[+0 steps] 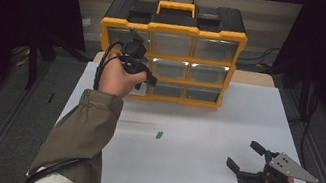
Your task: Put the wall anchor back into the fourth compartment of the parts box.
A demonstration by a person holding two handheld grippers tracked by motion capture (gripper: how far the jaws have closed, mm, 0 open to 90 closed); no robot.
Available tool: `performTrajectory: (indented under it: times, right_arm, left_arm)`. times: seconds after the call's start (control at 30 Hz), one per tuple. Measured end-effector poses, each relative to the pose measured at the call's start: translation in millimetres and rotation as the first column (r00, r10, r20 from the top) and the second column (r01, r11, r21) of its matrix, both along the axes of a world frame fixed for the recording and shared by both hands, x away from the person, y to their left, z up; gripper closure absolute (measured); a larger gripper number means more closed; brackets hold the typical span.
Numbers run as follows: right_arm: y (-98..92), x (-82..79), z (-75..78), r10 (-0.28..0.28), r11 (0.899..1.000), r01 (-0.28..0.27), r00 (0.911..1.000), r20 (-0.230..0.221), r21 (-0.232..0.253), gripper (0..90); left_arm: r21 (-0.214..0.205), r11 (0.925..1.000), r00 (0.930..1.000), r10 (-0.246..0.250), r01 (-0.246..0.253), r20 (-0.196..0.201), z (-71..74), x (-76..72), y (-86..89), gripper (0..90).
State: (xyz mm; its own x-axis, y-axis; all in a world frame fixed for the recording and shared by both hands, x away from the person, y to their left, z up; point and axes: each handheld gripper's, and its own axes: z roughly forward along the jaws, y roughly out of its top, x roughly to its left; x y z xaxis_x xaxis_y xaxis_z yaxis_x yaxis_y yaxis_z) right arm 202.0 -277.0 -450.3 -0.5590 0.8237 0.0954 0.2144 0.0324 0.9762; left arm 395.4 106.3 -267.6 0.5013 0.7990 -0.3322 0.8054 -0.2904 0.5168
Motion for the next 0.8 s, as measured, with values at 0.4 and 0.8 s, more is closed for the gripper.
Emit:
performTrajectory:
  times: [0.4,0.8]
  right_arm:
    - [0.2,-0.4,0.0,-0.002,1.0,0.002,1.0,0.0,0.006,0.0]
    - [-0.4,-0.6,-0.3,-0.002,1.0,0.002,1.0,-0.001,0.007,0.0]
  left_arm:
    - [0.006,0.9995,0.9996,0.03,-0.03,0.002,8.7,5.1,9.2,85.1]
    - [0.003,0.997,0.9969,0.077,-0.077,0.016,14.0,10.7,15.1,85.1]
